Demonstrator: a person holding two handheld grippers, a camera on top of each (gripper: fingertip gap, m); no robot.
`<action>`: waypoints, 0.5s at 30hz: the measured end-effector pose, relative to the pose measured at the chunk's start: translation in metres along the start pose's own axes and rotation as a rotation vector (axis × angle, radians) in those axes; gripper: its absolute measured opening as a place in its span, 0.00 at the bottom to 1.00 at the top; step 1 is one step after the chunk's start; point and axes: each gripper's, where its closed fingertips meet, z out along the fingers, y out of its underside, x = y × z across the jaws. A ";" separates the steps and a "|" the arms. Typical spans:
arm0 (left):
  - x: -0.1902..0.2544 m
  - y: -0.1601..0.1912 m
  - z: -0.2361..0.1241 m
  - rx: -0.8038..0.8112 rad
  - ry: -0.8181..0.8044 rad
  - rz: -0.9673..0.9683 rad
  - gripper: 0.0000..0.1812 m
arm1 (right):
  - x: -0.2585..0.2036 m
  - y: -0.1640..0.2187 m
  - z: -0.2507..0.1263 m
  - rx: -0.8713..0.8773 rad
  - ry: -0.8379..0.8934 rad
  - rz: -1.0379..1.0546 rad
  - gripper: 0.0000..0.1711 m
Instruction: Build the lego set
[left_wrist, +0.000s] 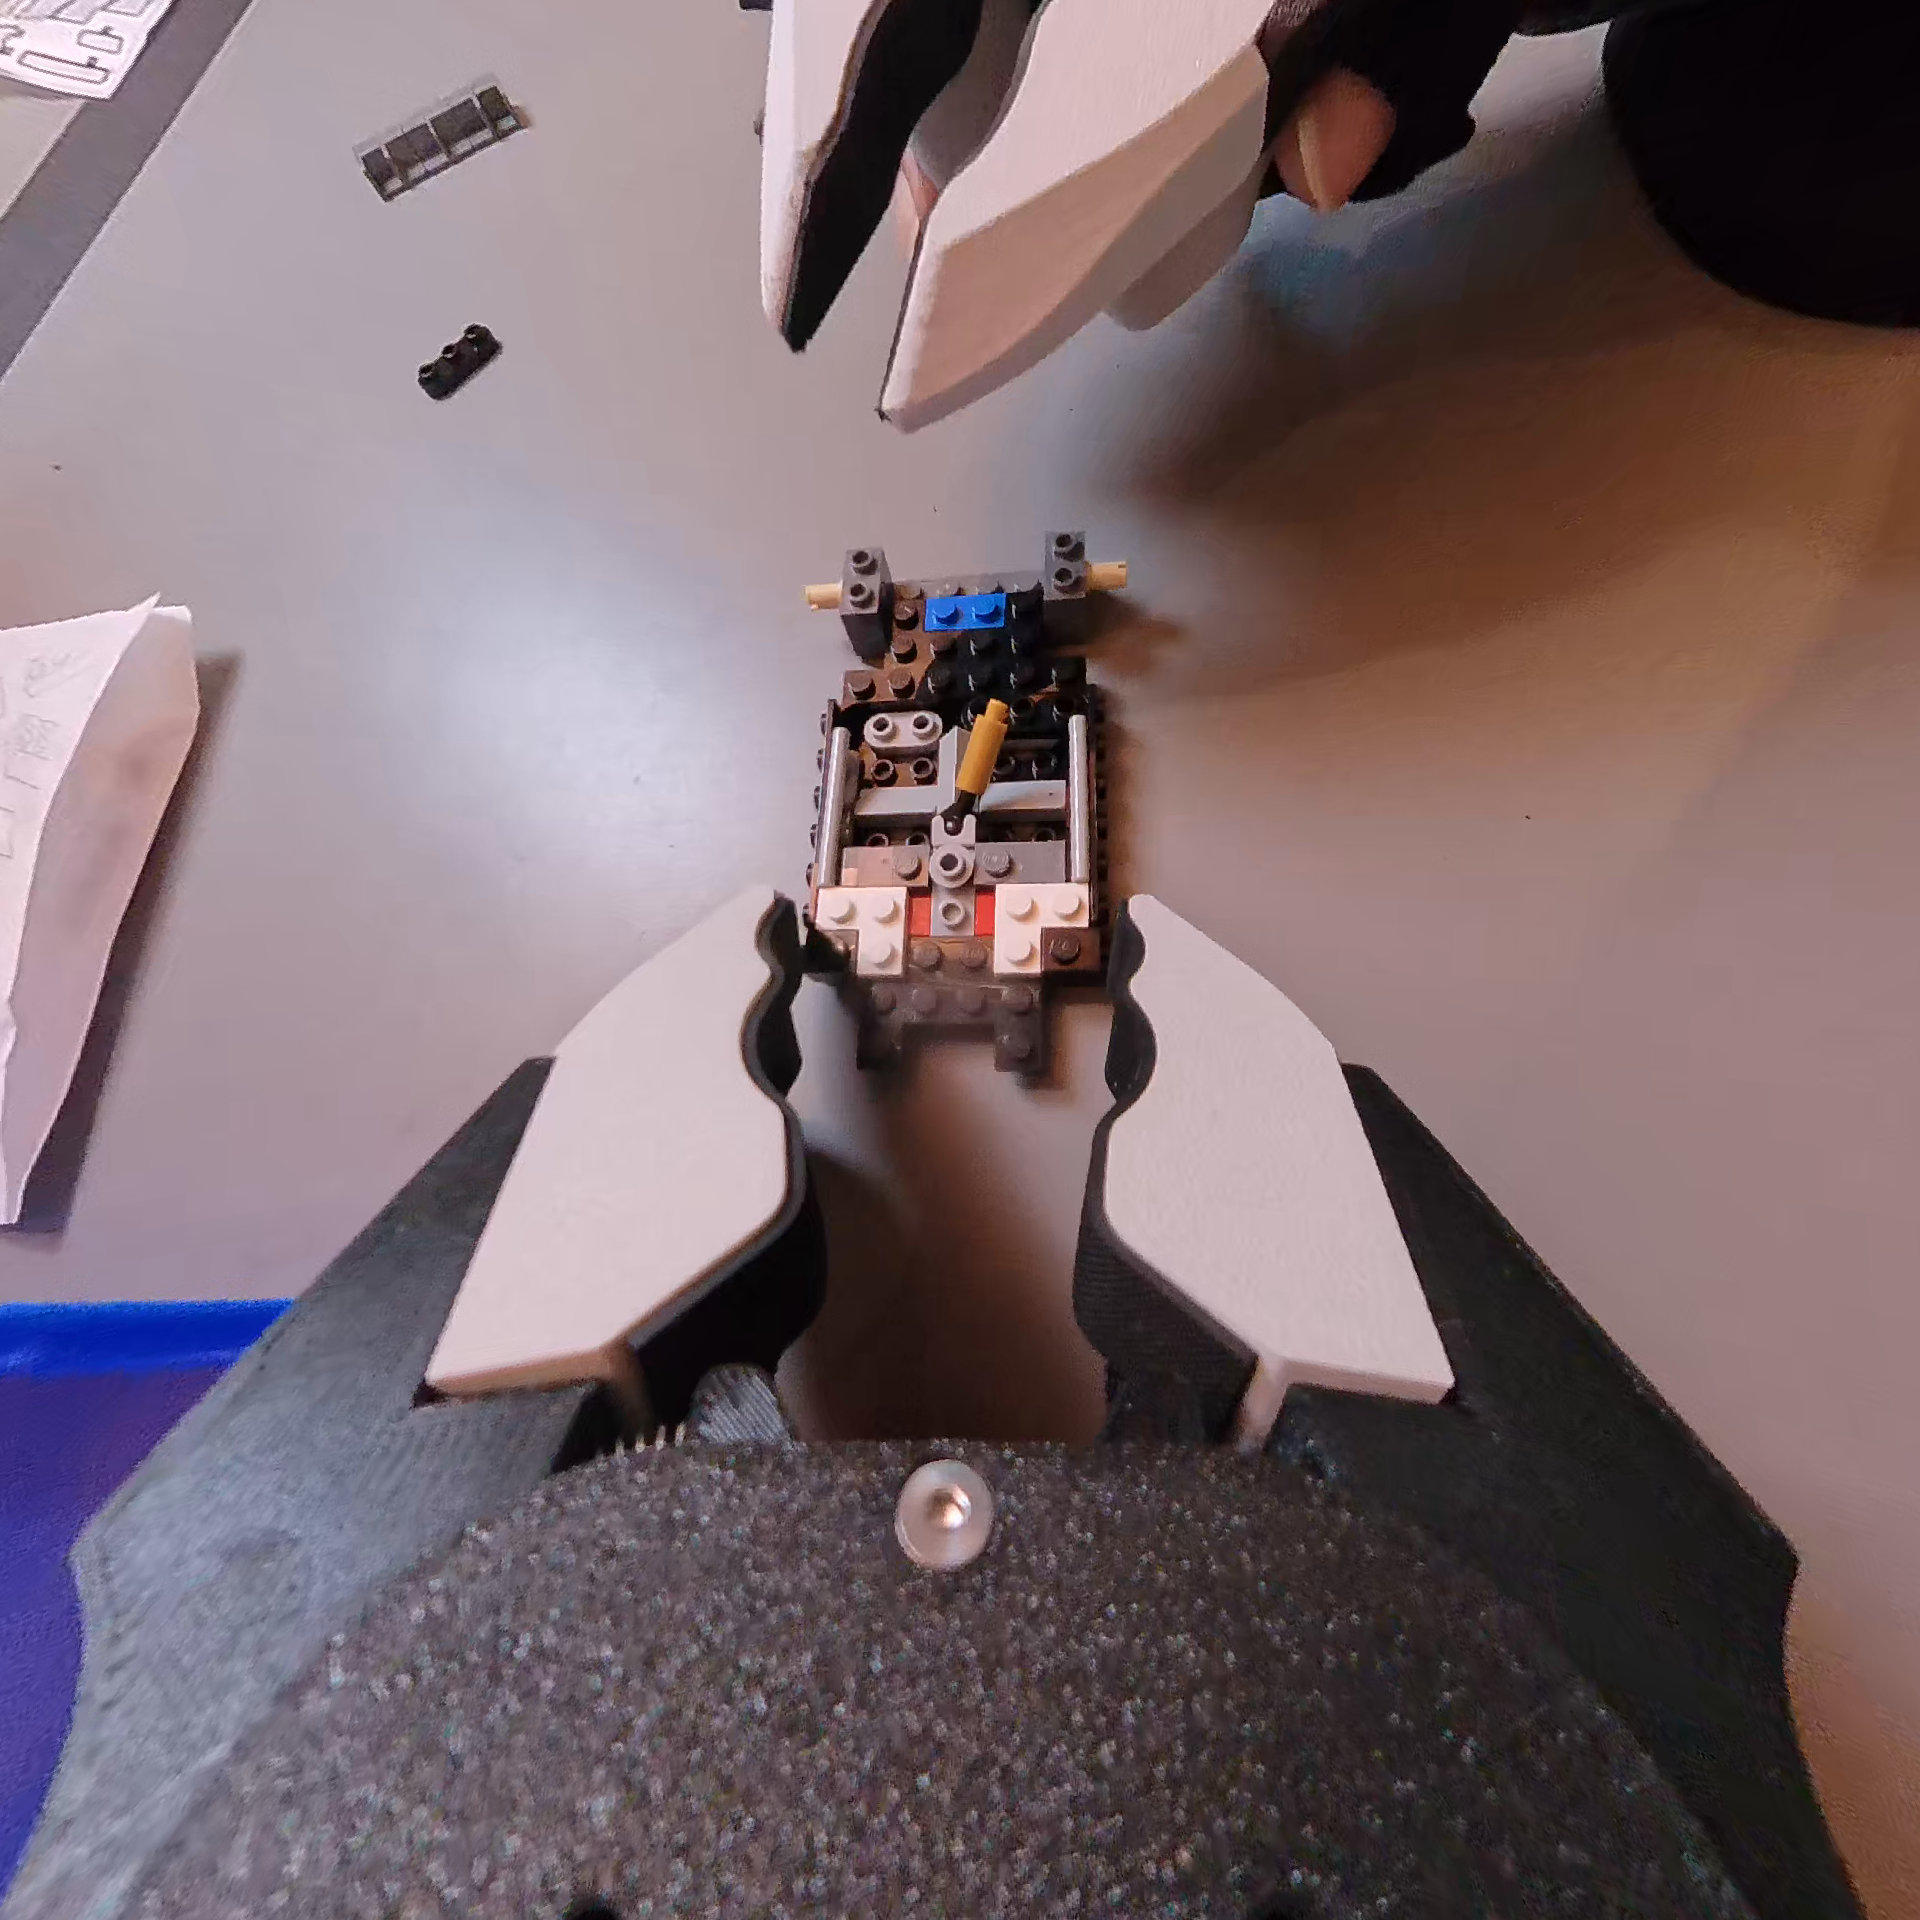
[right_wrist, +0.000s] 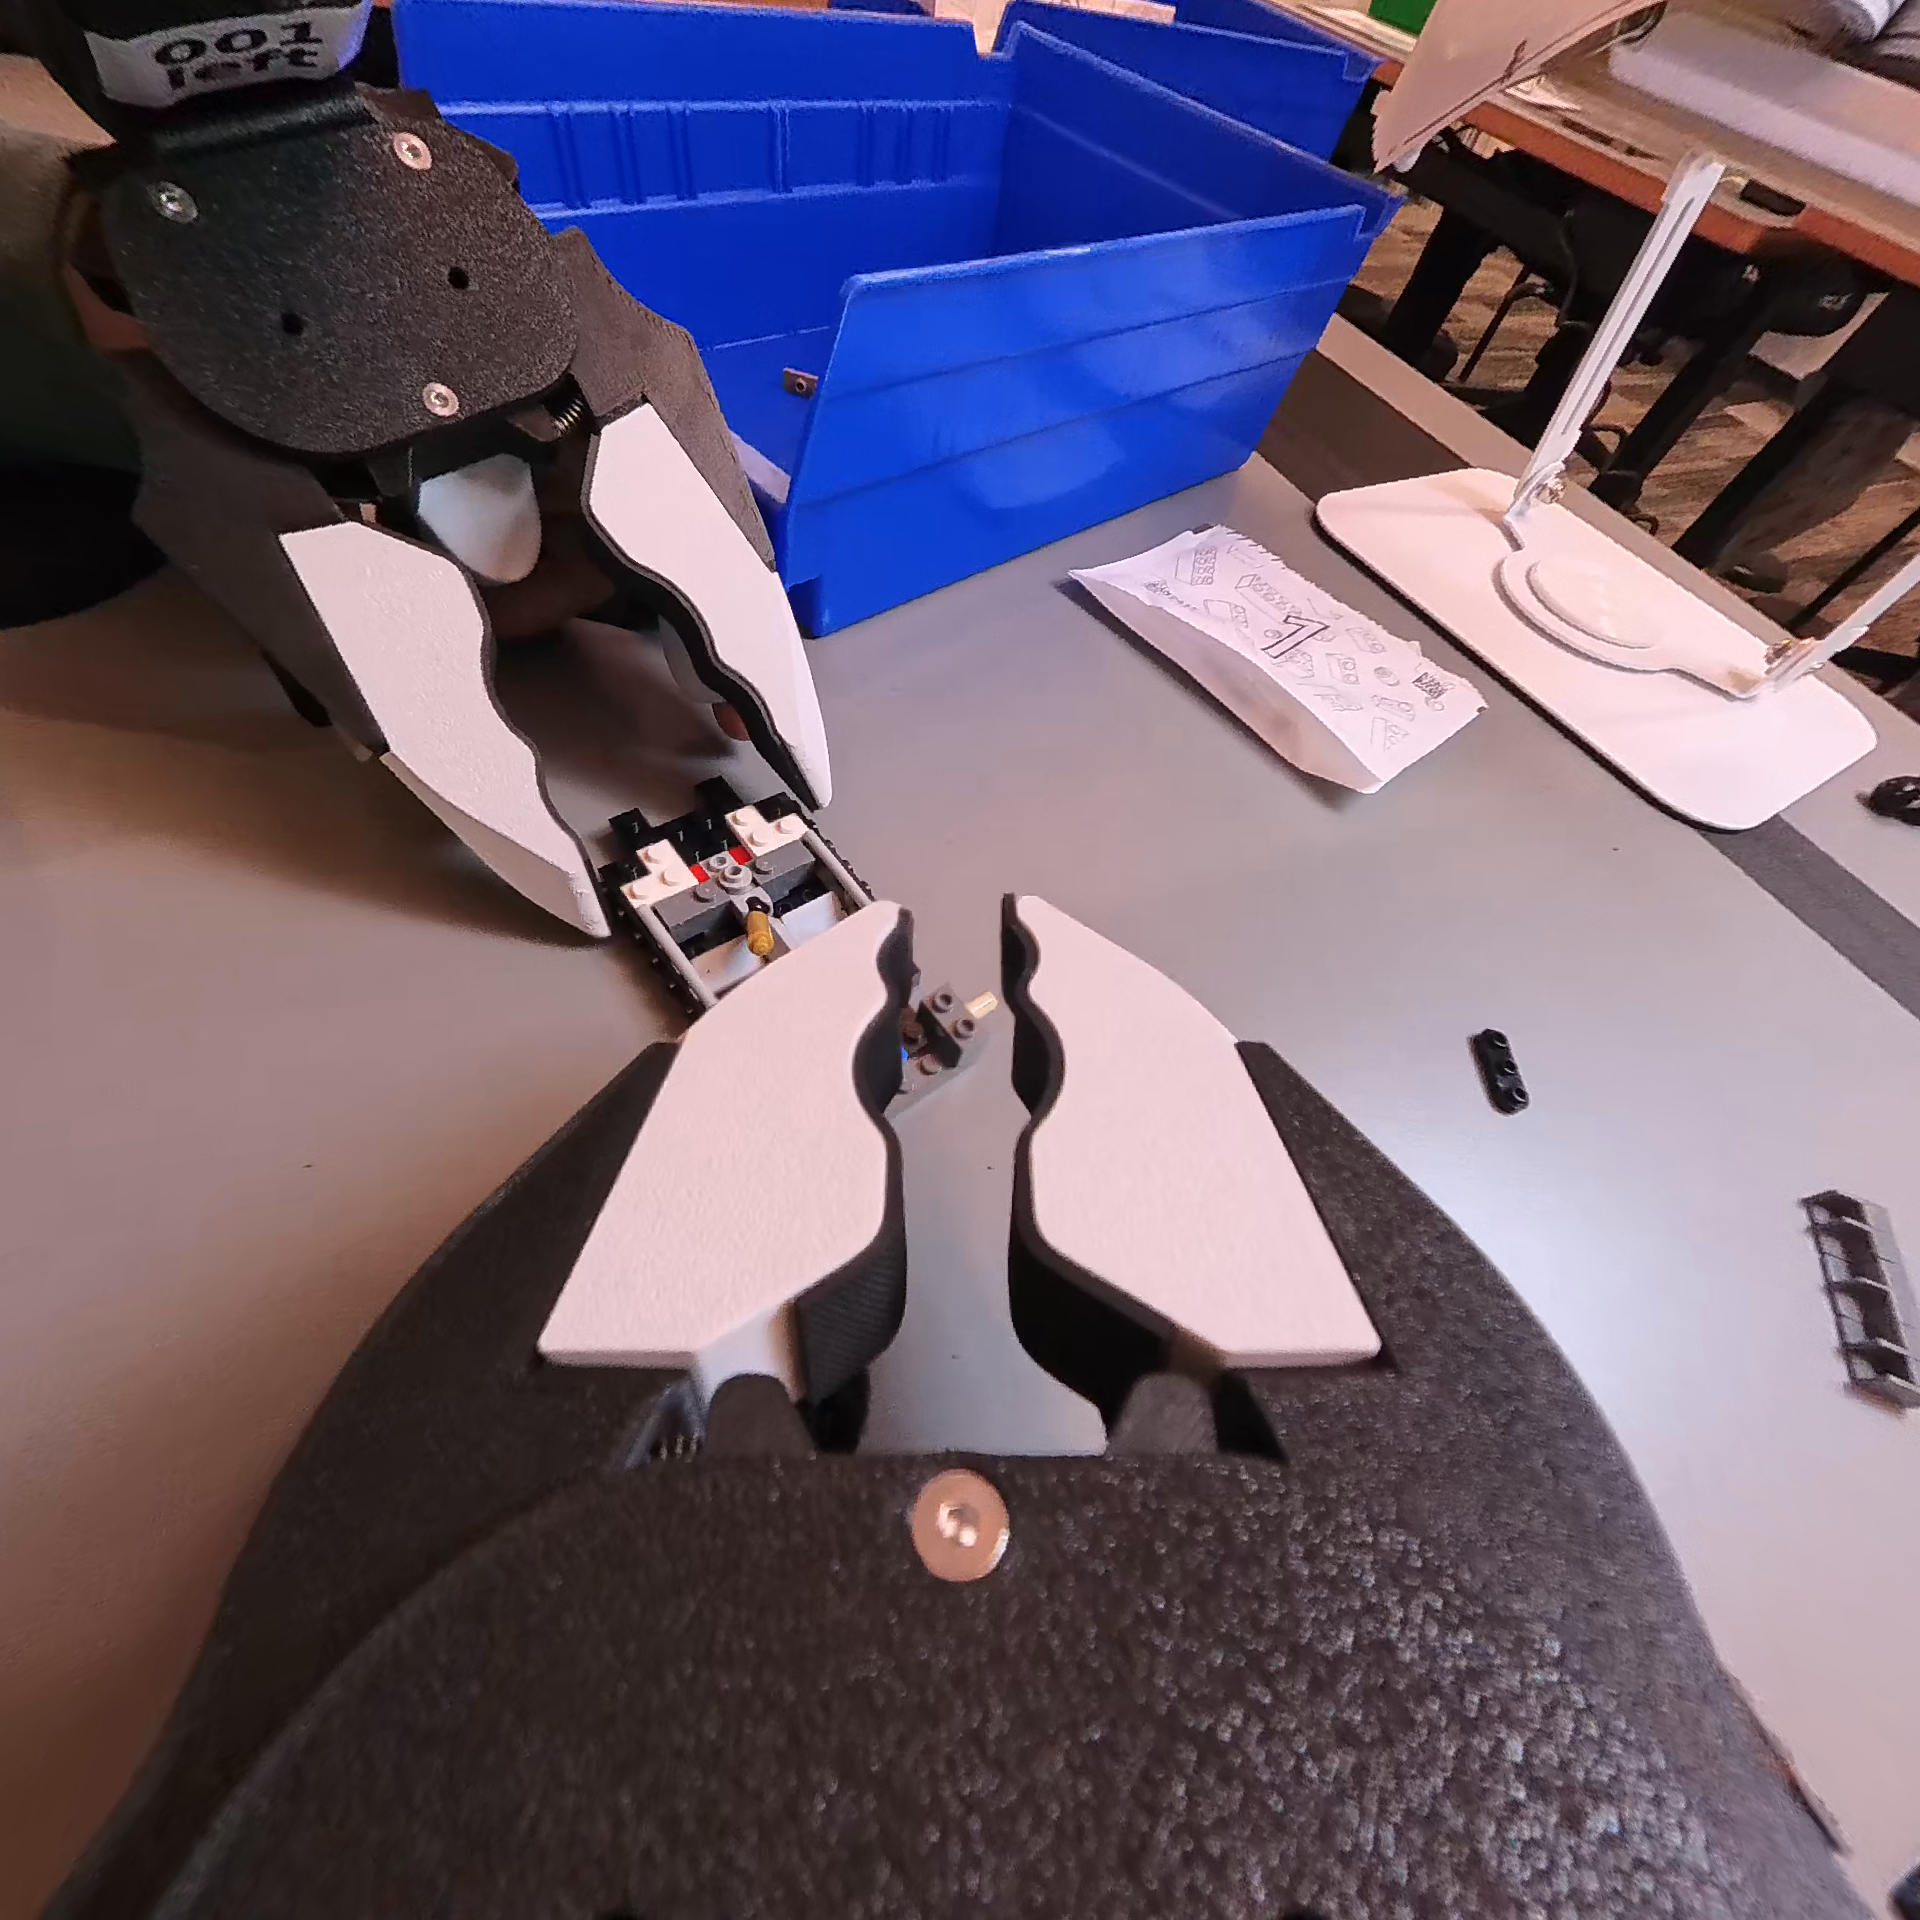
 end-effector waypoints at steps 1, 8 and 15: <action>0.000 0.000 0.000 0.000 0.000 -0.002 0.31 | 0.001 0.000 0.000 0.000 0.006 -0.001 0.09; 0.000 0.000 0.000 0.002 0.004 -0.011 0.30 | 0.008 0.000 -0.003 -0.004 0.041 -0.002 0.09; 0.000 0.000 0.001 0.004 0.009 -0.022 0.30 | 0.019 0.002 -0.006 -0.017 0.094 0.013 0.09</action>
